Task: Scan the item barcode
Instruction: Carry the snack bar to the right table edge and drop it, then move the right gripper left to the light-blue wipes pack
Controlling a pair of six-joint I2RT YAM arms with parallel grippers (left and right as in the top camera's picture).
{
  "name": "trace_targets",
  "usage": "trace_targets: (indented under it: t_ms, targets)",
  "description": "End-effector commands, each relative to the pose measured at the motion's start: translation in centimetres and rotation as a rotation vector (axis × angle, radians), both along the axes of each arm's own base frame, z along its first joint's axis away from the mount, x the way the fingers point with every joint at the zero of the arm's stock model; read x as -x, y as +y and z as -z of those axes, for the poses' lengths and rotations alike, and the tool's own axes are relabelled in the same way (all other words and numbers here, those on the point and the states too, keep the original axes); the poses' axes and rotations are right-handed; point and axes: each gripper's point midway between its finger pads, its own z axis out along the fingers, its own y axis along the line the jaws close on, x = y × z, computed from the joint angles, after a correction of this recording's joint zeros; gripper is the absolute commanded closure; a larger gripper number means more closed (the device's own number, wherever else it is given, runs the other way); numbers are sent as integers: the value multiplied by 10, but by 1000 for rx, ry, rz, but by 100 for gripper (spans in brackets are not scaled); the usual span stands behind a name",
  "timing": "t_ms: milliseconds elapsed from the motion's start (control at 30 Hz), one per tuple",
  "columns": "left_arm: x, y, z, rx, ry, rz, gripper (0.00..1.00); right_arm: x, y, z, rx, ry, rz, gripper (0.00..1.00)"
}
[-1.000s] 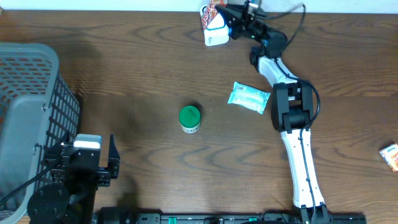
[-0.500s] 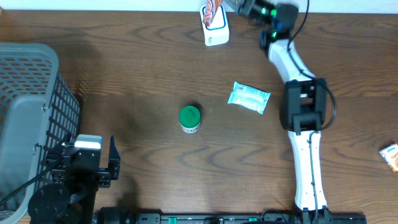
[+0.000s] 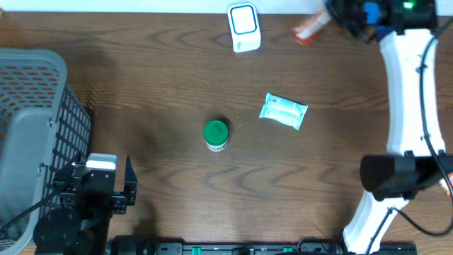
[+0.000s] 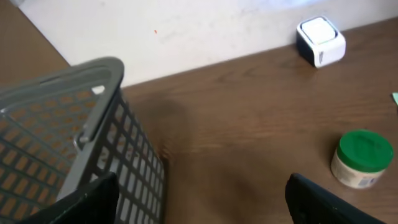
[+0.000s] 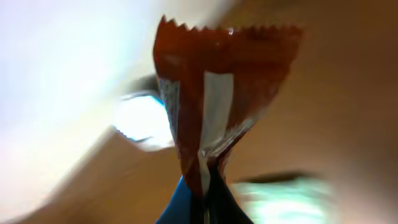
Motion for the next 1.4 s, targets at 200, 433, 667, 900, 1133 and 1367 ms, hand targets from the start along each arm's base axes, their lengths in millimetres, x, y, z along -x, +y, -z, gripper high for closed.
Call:
trace_targets:
  t_ms: [200, 433, 667, 900, 1133, 1367]
  targets:
    - [7, 0, 12, -2, 53, 3, 14, 112, -215, 14, 831, 479, 500, 99]
    - [8, 0, 15, -2, 65, 3, 14, 160, -272, 114, 762, 767, 544, 99]
    - [8, 0, 15, -2, 65, 3, 14, 220, -296, 228, 614, 914, 578, 96]
    - [8, 0, 15, -2, 65, 3, 14, 215, -295, 249, 381, 857, 463, 1]
    - [8, 0, 15, -2, 65, 3, 14, 110, -174, 193, -192, 375, -204, 1]
    - [8, 0, 15, -2, 65, 3, 14, 88, -57, 153, -498, 78, -621, 1]
